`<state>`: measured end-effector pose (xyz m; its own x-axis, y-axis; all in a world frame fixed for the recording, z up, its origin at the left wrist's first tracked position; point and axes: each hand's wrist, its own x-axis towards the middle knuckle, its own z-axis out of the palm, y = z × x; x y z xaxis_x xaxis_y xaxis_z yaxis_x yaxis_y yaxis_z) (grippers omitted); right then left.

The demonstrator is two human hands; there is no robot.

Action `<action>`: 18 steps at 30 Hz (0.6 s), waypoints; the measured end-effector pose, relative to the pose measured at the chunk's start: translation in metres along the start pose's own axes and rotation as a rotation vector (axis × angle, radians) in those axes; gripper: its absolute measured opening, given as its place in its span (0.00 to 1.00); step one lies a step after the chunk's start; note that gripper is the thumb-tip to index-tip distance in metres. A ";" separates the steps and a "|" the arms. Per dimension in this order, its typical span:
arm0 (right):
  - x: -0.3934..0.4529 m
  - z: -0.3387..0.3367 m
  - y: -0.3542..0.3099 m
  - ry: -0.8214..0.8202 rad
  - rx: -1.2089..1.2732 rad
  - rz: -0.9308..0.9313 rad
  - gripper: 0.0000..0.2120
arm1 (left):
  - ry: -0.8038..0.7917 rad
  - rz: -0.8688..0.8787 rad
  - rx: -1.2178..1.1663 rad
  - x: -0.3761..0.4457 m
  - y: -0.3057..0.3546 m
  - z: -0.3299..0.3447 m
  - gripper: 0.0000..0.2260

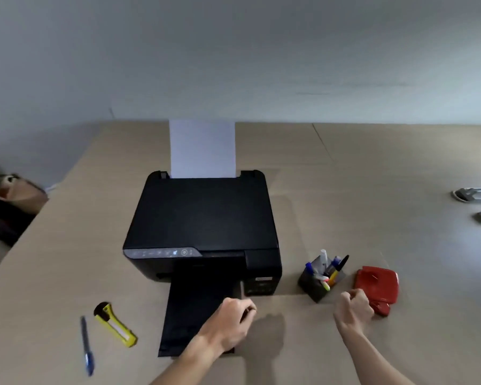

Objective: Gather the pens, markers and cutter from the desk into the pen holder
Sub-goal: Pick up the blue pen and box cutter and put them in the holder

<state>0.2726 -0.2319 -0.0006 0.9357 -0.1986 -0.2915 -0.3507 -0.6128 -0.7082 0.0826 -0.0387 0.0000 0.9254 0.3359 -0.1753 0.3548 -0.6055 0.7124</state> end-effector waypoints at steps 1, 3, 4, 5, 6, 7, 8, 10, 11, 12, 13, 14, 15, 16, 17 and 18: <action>-0.010 0.007 0.012 -0.037 -0.066 0.022 0.06 | 0.016 -0.038 0.014 -0.013 -0.018 -0.007 0.09; -0.032 0.020 0.033 -0.128 -0.188 0.013 0.05 | 0.075 -0.111 0.056 -0.040 -0.055 -0.020 0.08; -0.043 0.027 0.041 -0.174 -0.245 -0.019 0.05 | 0.115 -0.144 0.081 -0.053 -0.073 -0.026 0.08; -0.055 0.034 0.046 -0.221 -0.303 -0.067 0.05 | 0.153 -0.177 0.101 -0.066 -0.090 -0.032 0.08; -0.067 0.042 0.048 -0.269 -0.364 -0.127 0.05 | 0.183 -0.215 0.110 -0.079 -0.105 -0.037 0.07; -0.079 0.050 0.048 -0.317 -0.429 -0.196 0.05 | 0.206 -0.250 0.111 -0.091 -0.118 -0.042 0.08; -0.092 0.058 0.046 -0.360 -0.490 -0.271 0.06 | 0.233 -0.277 0.110 -0.104 -0.128 -0.048 0.08; -0.120 0.078 0.036 -0.417 -0.565 -0.433 0.06 | 0.307 -0.311 0.123 -0.124 -0.146 -0.059 0.08; -0.135 0.088 0.028 -0.436 -0.579 -0.517 0.07 | 0.347 -0.338 0.135 -0.133 -0.155 -0.065 0.06; -0.150 0.098 0.020 -0.451 -0.584 -0.603 0.07 | 0.392 -0.377 0.148 -0.141 -0.162 -0.069 0.05; -0.165 0.108 0.011 -0.461 -0.589 -0.686 0.06 | 0.441 -0.426 0.168 -0.149 -0.169 -0.074 0.03; -0.181 0.119 0.002 -0.478 -0.590 -0.760 0.06 | 0.472 -0.485 0.192 -0.156 -0.177 -0.077 0.03; -0.197 0.129 -0.007 -0.498 -0.591 -0.822 0.06 | 0.484 -0.549 0.214 -0.162 -0.184 -0.081 0.05; -0.213 0.141 -0.015 -0.519 -0.601 -0.880 0.06 | 0.467 -0.620 0.232 -0.168 -0.192 -0.084 0.09; -0.229 0.154 -0.022 -0.542 -0.617 -0.934 0.06 | 0.445 -0.688 0.238 -0.173 -0.200 -0.086 0.12; -0.244 0.166 -0.027 -0.565 -0.626 -0.985 0.06 | 0.431 -0.749 0.229 -0.178 -0.206 -0.089 0.13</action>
<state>0.0473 -0.0397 -0.0175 0.5889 0.7921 -0.1606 0.6931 -0.5971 -0.4038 -0.1670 0.0908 -0.0551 0.3260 0.9152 -0.2371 0.9067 -0.2317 0.3523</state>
